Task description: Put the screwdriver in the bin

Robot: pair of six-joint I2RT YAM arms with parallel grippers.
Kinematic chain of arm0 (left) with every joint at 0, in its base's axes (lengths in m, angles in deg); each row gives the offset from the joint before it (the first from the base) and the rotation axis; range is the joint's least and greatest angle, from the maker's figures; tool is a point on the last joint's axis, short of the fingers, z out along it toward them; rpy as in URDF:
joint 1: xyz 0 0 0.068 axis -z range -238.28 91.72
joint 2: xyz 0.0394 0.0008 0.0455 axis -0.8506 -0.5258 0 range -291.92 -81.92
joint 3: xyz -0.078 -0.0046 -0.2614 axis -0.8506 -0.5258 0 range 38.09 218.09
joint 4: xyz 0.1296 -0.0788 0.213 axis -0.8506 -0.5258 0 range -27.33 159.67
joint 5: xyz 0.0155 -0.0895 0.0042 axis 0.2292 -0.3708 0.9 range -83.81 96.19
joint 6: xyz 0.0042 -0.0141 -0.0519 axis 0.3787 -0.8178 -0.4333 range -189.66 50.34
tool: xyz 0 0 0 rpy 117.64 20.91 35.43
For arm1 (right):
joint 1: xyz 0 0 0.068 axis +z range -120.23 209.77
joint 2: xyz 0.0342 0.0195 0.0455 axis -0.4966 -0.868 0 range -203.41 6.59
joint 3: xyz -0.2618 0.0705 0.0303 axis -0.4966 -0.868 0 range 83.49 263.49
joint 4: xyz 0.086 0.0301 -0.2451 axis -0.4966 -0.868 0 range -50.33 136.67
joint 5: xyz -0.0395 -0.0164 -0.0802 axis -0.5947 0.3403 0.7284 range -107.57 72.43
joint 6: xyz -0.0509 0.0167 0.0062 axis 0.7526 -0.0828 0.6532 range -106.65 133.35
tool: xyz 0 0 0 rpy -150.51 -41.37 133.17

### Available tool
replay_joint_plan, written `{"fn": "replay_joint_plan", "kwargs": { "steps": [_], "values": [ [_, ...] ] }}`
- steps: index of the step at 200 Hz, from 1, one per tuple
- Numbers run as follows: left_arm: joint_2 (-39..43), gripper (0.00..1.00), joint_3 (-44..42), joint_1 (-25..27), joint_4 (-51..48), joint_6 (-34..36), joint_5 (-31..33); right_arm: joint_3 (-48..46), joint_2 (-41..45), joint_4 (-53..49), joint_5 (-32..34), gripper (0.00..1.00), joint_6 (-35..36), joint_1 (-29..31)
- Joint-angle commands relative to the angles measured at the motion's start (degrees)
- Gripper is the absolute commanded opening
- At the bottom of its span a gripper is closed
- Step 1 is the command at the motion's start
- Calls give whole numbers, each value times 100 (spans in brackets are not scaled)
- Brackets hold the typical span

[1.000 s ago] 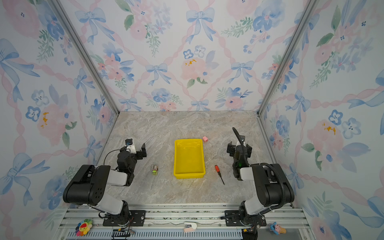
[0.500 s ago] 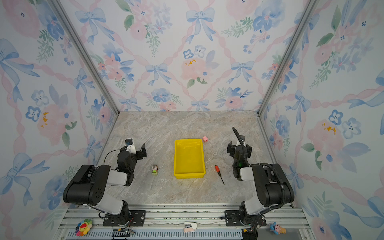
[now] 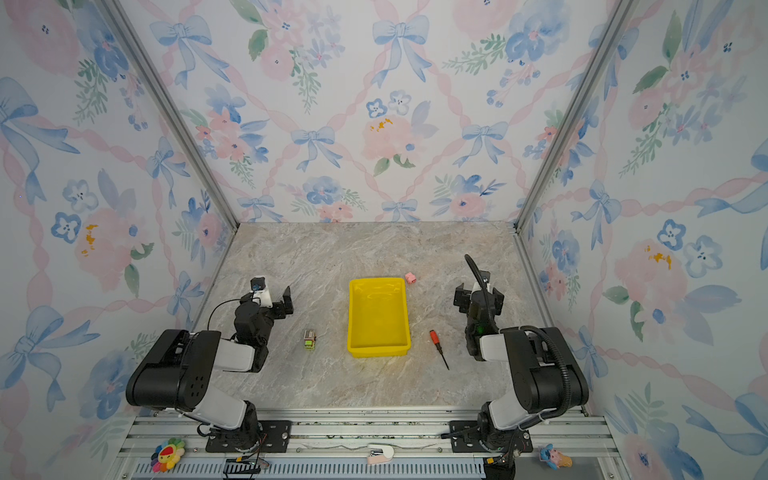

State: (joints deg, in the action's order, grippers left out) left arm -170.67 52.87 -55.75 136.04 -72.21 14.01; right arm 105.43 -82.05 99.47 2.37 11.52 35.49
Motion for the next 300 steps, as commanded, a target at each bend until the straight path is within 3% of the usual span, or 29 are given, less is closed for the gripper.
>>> {"fn": "replay_joint_plan", "kwargs": {
  "steps": [1,111,121,151,169,201,239,275,300],
  "values": [
    [-46,98,-70,-24,137,87,-65,-54,-30,160,75,97,53,4],
    [323,97,-38,-35,-147,18,107,-119,307,53,62,97,200,108],
    [447,98,-24,-34,-297,6,140,-57,548,-275,296,97,175,158],
    [767,98,-25,-29,-596,-74,275,43,1245,-1109,196,97,195,194],
    [1023,98,97,32,-1124,-128,497,68,1774,-1600,137,97,166,278],
    [1660,97,483,99,-2503,-270,874,614,2795,-3545,200,97,-368,425],
    [2335,98,1111,107,-4269,-966,869,1599,3216,-5918,405,97,-811,815],
    [2806,98,1666,202,-5651,-1707,654,1990,3466,-6716,555,97,-1058,1366],
    [2807,97,2159,284,-6713,-2025,346,2478,3308,-7297,487,97,-1447,1441]
  ]
}}
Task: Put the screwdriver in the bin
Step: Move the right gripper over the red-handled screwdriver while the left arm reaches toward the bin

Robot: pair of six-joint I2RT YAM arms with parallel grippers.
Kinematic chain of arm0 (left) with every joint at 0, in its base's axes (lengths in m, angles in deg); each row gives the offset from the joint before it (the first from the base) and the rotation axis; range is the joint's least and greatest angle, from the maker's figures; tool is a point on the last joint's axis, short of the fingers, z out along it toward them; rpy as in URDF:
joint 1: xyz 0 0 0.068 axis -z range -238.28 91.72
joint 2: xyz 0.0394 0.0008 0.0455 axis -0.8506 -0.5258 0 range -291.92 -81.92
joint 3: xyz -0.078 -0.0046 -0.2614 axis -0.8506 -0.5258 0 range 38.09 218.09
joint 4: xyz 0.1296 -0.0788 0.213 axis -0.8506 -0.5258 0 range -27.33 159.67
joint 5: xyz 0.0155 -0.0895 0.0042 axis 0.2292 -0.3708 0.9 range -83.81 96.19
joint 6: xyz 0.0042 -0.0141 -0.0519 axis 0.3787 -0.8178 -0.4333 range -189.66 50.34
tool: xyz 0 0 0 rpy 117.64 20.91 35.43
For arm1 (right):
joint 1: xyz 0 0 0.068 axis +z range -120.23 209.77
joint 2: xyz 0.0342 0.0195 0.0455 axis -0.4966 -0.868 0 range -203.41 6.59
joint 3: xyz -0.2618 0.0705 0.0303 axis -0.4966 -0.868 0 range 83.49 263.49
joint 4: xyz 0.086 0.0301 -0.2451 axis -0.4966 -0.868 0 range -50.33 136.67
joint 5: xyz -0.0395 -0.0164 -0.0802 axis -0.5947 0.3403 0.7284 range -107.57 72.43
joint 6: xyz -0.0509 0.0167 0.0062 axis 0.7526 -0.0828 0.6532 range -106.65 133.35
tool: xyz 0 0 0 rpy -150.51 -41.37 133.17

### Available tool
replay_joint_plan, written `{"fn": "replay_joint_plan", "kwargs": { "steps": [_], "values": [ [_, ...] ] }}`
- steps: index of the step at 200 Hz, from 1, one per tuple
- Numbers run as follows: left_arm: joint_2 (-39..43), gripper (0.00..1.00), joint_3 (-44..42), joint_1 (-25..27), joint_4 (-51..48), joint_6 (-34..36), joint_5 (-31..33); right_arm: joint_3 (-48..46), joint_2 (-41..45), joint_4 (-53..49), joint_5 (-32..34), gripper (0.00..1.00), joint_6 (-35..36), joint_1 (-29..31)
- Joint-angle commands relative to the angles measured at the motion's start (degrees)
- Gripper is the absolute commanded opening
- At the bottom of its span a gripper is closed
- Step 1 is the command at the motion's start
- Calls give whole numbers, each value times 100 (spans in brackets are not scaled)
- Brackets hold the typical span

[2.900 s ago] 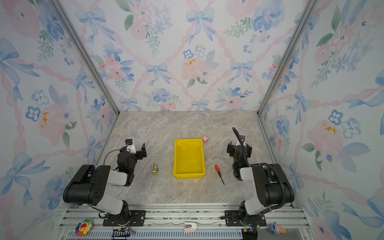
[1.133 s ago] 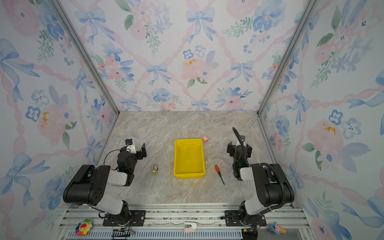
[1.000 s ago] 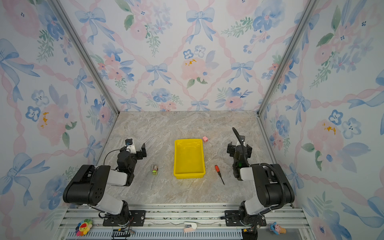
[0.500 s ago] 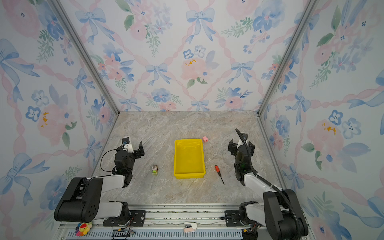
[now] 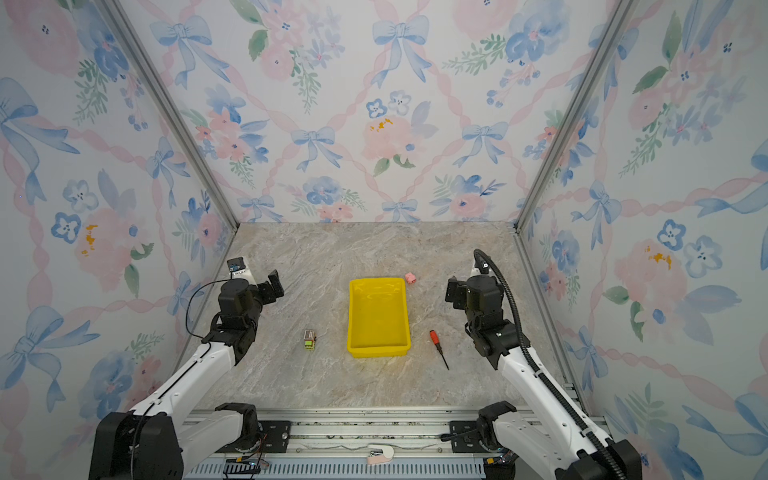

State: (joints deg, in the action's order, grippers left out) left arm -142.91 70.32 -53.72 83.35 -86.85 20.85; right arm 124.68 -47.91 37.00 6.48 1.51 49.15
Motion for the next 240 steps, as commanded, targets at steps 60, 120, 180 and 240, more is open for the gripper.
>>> {"fn": "replay_joint_plan", "kwargs": {
  "steps": [60,120,180,240],
  "values": [
    [-335,98,1278,615,-2981,-1257,-684,1970,-1412,-2316,-987,97,-598,113],
    [-658,98,2046,1729,-3705,-1840,-624,2392,-2312,-3127,-1953,97,-675,7],
    [-1262,98,2981,3036,-3921,-1927,-940,1986,-2435,-3306,-2576,97,-695,5],
    [-2052,98,3465,3812,-3907,-1495,-1319,1602,-2769,-3400,-2825,99,-815,26]
  ]
}}
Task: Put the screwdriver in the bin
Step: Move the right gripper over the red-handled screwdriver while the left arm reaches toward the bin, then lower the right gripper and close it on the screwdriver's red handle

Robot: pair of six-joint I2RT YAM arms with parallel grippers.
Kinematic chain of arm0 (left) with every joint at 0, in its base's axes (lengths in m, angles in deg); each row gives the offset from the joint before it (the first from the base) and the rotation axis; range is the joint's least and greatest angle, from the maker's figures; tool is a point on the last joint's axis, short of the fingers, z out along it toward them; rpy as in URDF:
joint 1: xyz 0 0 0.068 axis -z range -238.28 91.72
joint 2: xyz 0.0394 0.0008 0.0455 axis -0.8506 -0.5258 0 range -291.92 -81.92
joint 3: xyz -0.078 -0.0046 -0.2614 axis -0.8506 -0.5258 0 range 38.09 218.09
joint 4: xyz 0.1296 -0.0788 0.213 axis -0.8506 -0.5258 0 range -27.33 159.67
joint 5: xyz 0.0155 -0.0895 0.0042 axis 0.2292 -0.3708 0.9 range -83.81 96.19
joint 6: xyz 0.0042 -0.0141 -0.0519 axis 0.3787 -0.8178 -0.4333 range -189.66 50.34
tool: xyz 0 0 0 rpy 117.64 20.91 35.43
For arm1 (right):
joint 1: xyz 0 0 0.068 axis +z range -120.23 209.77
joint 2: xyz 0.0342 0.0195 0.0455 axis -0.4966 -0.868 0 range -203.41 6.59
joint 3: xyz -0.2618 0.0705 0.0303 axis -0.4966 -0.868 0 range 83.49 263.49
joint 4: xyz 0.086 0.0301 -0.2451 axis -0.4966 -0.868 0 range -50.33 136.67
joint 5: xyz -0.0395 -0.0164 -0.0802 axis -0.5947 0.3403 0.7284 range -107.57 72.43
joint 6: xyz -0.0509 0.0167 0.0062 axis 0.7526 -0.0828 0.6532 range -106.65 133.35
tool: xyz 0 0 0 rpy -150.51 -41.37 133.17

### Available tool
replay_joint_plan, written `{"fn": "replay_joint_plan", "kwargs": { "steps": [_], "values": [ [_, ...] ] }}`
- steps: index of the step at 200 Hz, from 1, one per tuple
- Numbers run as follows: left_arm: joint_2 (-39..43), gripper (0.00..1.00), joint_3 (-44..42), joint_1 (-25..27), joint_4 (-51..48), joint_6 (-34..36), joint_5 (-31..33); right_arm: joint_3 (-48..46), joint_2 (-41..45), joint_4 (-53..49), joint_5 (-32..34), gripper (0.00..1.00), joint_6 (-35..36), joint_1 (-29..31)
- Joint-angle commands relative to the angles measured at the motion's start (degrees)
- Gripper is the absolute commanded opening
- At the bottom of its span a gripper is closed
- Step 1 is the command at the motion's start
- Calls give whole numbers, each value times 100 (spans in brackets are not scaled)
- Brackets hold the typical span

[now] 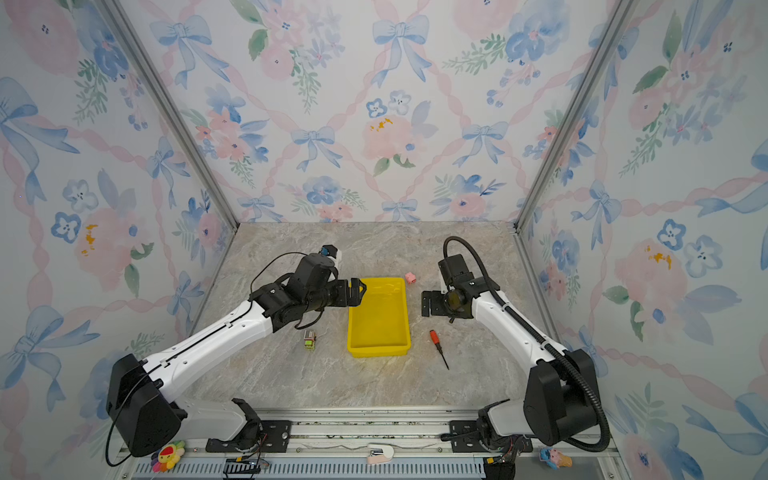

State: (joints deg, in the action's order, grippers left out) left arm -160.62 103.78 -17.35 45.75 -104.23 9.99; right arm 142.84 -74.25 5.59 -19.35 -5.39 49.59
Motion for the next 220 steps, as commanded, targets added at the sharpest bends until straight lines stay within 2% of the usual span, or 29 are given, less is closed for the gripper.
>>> {"fn": "replay_joint_plan", "kwargs": {
  "steps": [1,52,88,110,156,220],
  "values": [
    [-293,97,123,181,-148,241,-240,-223,-139,-260,-238,99,-122,-15],
    [-636,98,356,319,-136,551,-722,-436,-360,-302,88,94,-483,258],
    [-490,98,199,281,-133,628,-785,-425,-786,-194,246,86,-518,581],
    [-371,98,13,258,-132,665,-883,-560,-916,-50,326,76,-668,640],
    [-129,98,-275,225,-139,727,-863,-654,-1111,178,589,70,-868,791],
    [-14,97,-345,100,-137,843,-905,-605,-1591,326,729,52,-912,890]
  ]
}}
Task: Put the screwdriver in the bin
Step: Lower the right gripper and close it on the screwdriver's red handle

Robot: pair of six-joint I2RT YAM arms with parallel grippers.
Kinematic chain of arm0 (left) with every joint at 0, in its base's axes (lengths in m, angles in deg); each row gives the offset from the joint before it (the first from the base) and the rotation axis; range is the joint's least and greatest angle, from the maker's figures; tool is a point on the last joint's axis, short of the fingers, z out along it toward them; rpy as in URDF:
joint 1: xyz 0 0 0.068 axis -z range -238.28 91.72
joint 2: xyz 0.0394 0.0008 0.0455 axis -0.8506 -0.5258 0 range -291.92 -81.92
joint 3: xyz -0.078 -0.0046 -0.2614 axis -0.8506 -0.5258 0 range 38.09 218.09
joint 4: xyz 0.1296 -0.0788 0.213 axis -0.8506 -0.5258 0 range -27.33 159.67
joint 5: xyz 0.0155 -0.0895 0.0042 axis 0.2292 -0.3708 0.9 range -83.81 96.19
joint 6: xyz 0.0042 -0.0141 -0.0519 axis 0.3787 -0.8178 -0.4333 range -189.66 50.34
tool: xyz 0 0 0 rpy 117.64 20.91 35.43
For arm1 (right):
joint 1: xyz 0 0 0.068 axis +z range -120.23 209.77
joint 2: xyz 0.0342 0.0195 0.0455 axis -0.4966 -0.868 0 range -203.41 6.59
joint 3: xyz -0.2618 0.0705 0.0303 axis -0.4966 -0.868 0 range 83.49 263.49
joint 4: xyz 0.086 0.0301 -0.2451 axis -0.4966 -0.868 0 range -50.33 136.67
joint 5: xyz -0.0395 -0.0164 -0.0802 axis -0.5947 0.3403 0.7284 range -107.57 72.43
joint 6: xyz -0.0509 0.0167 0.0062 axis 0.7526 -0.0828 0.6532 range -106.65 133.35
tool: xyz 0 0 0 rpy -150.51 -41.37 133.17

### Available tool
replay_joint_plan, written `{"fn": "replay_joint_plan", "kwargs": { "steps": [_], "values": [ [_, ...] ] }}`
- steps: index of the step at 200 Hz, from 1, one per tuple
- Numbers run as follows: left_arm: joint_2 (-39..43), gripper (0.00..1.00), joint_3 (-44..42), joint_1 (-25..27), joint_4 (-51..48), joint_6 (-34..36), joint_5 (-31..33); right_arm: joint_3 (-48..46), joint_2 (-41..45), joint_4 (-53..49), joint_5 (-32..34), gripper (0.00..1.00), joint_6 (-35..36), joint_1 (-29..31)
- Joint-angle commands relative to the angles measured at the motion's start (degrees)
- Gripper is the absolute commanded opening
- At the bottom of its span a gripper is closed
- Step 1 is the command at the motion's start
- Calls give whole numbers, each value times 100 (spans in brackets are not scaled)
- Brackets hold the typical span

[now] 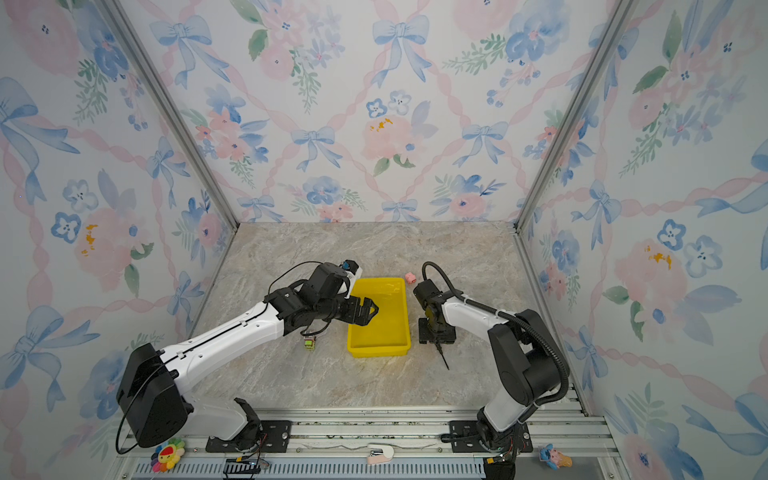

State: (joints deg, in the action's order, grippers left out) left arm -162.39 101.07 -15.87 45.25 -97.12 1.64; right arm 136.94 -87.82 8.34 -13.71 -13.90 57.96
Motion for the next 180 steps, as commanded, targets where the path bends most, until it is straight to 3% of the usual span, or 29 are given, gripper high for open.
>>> {"fn": "replay_joint_plan", "kwargs": {
  "steps": [1,152,180],
  "values": [
    [163,98,-79,-49,-88,134,-71,-17,-239,47,167,52,-62,54],
    [265,98,-215,-223,-95,213,7,-3,-273,189,198,0,-57,30],
    [316,98,-278,-306,-86,232,35,42,278,135,300,0,-26,38]
  ]
}}
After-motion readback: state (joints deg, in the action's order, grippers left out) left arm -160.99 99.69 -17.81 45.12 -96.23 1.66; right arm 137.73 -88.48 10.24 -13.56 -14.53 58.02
